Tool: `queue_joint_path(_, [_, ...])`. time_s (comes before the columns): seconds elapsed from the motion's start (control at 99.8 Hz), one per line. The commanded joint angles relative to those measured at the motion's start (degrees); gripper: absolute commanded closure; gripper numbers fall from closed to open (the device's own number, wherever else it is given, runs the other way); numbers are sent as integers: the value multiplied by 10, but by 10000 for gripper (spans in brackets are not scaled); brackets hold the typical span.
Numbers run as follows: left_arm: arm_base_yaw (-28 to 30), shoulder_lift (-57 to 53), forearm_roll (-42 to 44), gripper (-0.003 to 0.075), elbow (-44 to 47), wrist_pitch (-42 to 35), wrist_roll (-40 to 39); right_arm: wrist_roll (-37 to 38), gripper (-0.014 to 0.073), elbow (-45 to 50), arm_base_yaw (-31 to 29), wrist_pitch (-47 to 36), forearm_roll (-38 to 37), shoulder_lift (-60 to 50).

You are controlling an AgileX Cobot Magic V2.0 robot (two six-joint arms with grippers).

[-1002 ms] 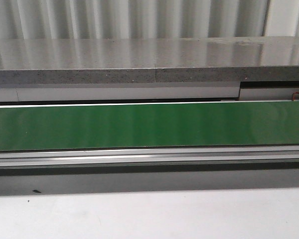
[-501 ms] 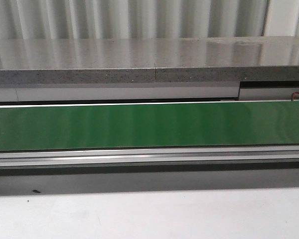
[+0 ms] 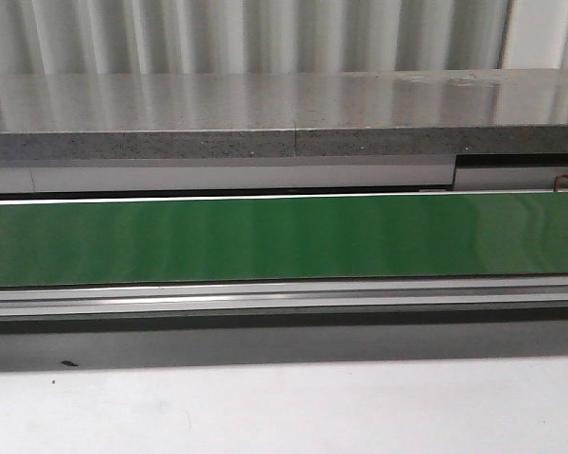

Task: Move button from right to left
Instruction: 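Close the right gripper on the yellow-capped button's black body, then lift the button and place it upright on the conveyor belt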

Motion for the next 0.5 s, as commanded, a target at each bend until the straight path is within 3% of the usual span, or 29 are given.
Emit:
queue_joint_path(0.0, [-4,-19,-4,741,23,-44,0,-9,74,-18,-3,-11,-7,-18])
queue_joint_path(0.1, [-4,-19,-4,741,23,-44,0,-9,183,-19,-3,-14,-7,-16])
queue_joint_path(0.2, [-4,-19,-4,741,23,-44,0,-9,395,-20,-3,-14,-7,-16])
queue_joint_path(0.251, [-4,-19,-4,741,23,-44,0,-9,461,-20,-3,-15,-7,-16])
queue_joint_path(0.491, [-4,-19,-4,741,23,-44,0,-9,477,-21,-2,9,-1,-53])
